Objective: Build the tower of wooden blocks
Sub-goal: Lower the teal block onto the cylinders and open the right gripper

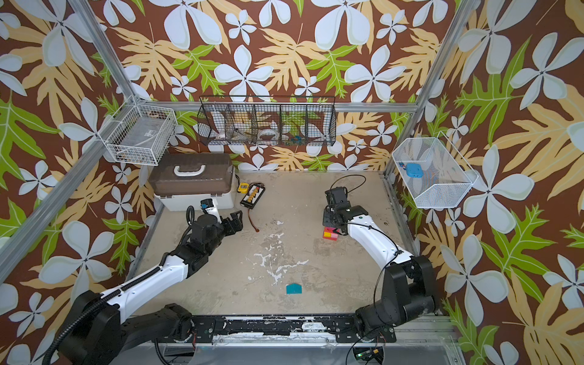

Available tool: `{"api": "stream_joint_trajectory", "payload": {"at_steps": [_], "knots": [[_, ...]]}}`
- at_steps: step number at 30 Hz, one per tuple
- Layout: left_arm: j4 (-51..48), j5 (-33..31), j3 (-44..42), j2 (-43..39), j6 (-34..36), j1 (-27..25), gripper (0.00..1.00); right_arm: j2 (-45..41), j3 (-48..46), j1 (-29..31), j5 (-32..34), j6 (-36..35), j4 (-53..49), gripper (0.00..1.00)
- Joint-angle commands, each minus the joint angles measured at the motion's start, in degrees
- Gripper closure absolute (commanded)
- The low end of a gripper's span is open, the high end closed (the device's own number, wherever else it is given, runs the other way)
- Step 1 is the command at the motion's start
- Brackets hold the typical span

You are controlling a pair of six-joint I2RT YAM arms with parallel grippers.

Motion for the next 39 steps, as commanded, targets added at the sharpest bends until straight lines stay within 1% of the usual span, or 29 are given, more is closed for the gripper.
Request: {"api": "stream_joint_trajectory", "payload": {"at_steps": [1,9,13,16,27,39], "knots": [[0.77,-0.32,0.43,0.16,-0.36,0.09,0.06,0.02,0.53,0.04,0.75,0.27,-0.46,0.75],[0.72,-0.31,0.60,0.61,-0.35,0.09,0.06,-0.68,0.17,-0.02,1.11,0.14,-0.62,0.66],[0.71,-0.19,0.61,0.70,-0.35,0.09,0.06,-0.56,0.04,0.00,1.12,0.13,-0.64,0.64],[0.73,-0.26,0.61,0.69,-0.35,0.09,0.06,-0.53,0.00,0.05,1.17,0.13,-0.63,0.61],[0.71,-0.18,0.61,0.87,-0.47,0.09,0.06,-1.04,0.30,0.03,1.64,0.13,-0.64,0.59],[0.76,-0.21,0.61,0.96,-0.35,0.09,0.07,0.83,3.09,0.02,2.87,0.75,-1.12,0.59]]}}
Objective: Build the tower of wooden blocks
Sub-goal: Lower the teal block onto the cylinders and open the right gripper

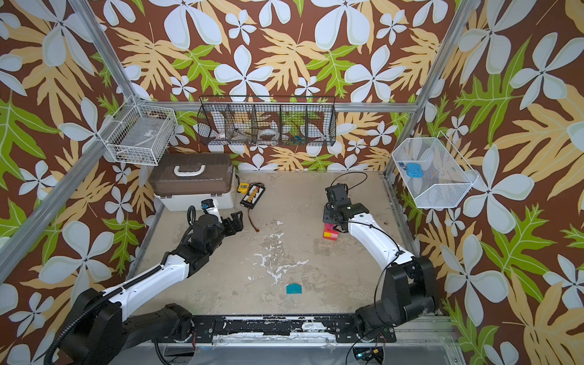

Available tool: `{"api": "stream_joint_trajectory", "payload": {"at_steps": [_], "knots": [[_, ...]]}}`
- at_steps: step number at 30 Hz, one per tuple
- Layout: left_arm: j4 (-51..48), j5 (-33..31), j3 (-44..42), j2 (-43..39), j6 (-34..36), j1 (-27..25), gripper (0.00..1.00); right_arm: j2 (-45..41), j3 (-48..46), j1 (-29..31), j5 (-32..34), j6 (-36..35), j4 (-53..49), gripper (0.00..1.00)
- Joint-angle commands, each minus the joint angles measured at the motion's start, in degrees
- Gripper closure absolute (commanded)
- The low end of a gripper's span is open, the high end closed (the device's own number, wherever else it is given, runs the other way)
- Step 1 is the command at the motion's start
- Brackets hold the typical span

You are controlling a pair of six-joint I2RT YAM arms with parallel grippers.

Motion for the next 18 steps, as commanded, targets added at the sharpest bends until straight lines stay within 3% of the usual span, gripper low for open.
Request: {"api": "stream_joint_trajectory", "payload": {"at_steps": [1,18], "knots": [[0.69,-0.20,0.60,0.08,0.26,0.09,0.07,0.80,0.54,-0.02,1.56,0.34,-0.50,0.59],[0.69,0.02,0.60,-0.18,0.18,0.09,0.07,1.05,0.00,0.01,2.41,1.04,-0.10,0.59]]}}
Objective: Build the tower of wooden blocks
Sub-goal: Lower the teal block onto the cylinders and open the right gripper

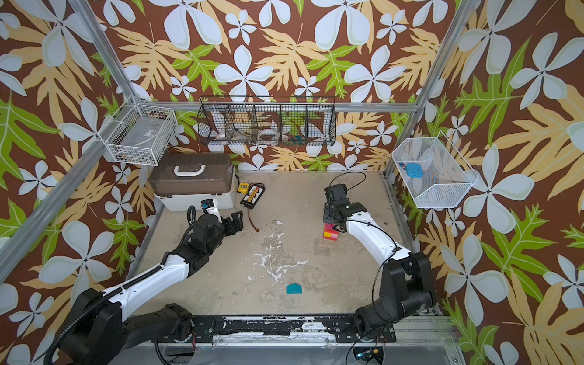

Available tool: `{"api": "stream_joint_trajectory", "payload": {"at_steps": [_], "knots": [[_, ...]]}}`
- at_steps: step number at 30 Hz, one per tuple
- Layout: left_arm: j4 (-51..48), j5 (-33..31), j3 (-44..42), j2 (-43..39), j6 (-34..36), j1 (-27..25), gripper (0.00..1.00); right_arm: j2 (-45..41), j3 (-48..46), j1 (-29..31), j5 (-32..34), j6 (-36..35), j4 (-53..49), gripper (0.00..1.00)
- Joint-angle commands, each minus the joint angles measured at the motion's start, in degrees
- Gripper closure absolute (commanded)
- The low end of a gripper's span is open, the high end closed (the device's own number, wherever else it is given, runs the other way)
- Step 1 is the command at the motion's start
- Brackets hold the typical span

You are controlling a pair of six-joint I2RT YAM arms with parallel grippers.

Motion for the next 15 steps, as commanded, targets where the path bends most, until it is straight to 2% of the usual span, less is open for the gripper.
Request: {"api": "stream_joint_trajectory", "payload": {"at_steps": [1,11,14,15], "knots": [[0.71,0.00,0.50,-0.09,0.13,0.09,0.07,-0.18,0.01,-0.01,0.85,0.63,-0.02,0.59],[0.76,-0.02,0.65,0.17,0.26,0.05,0.07,-2.41,0.46,0.01,-0.78,0.46,-0.73,0.59],[0.62,-0.22,0.65,0.00,0.27,0.09,0.07,-6.44,0.44,0.14,-2.70,-0.38,-1.77,0.49],[0.53,-0.39,0.65,-0.01,0.28,0.09,0.07,-9.06,-0.05,0.42,-3.33,-1.03,-1.99,0.43]]}}
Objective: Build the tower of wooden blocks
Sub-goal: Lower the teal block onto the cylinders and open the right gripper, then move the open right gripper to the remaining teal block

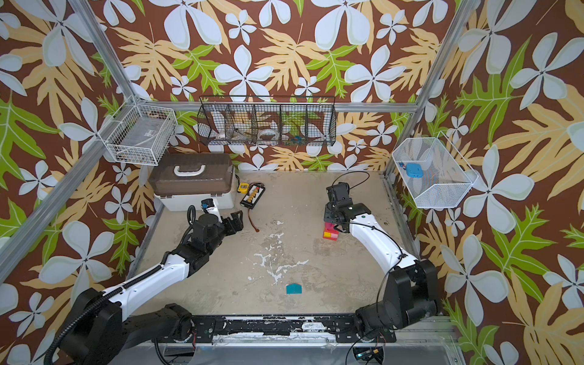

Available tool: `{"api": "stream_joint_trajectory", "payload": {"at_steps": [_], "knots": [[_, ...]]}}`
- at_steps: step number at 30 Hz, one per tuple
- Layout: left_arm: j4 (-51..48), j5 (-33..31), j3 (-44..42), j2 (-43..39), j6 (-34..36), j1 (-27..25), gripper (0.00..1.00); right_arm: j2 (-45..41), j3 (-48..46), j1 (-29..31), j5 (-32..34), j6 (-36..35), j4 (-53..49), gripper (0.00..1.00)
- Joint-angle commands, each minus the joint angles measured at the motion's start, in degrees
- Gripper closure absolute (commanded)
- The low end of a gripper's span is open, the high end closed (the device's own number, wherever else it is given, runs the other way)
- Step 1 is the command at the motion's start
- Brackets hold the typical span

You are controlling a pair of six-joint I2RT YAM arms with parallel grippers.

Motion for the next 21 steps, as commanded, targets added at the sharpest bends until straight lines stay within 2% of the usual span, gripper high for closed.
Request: {"api": "stream_joint_trajectory", "payload": {"at_steps": [1,4,8,11,12,14,16,19,21], "knots": [[0.60,-0.34,0.45,-0.18,0.29,0.09,0.07,-6.04,-1.11,1.09,-1.82,-1.56,-1.41,0.37],[0.60,-0.68,0.52,-0.27,0.38,0.09,0.07,-15.97,-6.60,5.39,-2.33,-1.32,-1.44,0.22],[0.68,-0.79,0.51,-0.01,0.43,0.09,0.07,-29.74,-18.87,13.96,-9.99,-0.76,5.49,0.16],[0.51,-0.94,0.48,0.04,0.44,0.07,0.07,-36.69,-28.63,15.50,-22.25,-3.05,14.22,0.19],[0.51,-0.94,0.46,0.01,0.43,0.09,0.07,-39.11,-32.05,15.93,-27.64,-5.06,19.22,0.13],[0.44,-0.99,0.36,-0.24,0.40,0.09,0.07,-42.89,-37.16,16.78,-38.51,-10.49,26.83,0.09],[0.18,-1.44,0.22,-0.61,0.61,0.08,0.07,-45.24,-37.59,17.40,-44.39,-18.29,29.54,0.09],[0.76,-2.09,-0.16,-0.83,0.62,0.07,0.06,-44.98,-34.27,17.96,-44.81,-31.58,25.93,0.18],[0.86,-2.14,-0.05,-0.47,0.80,0.09,0.06,-41.48,-29.11,18.55,-46.71,-47.69,16.18,0.26]]}}
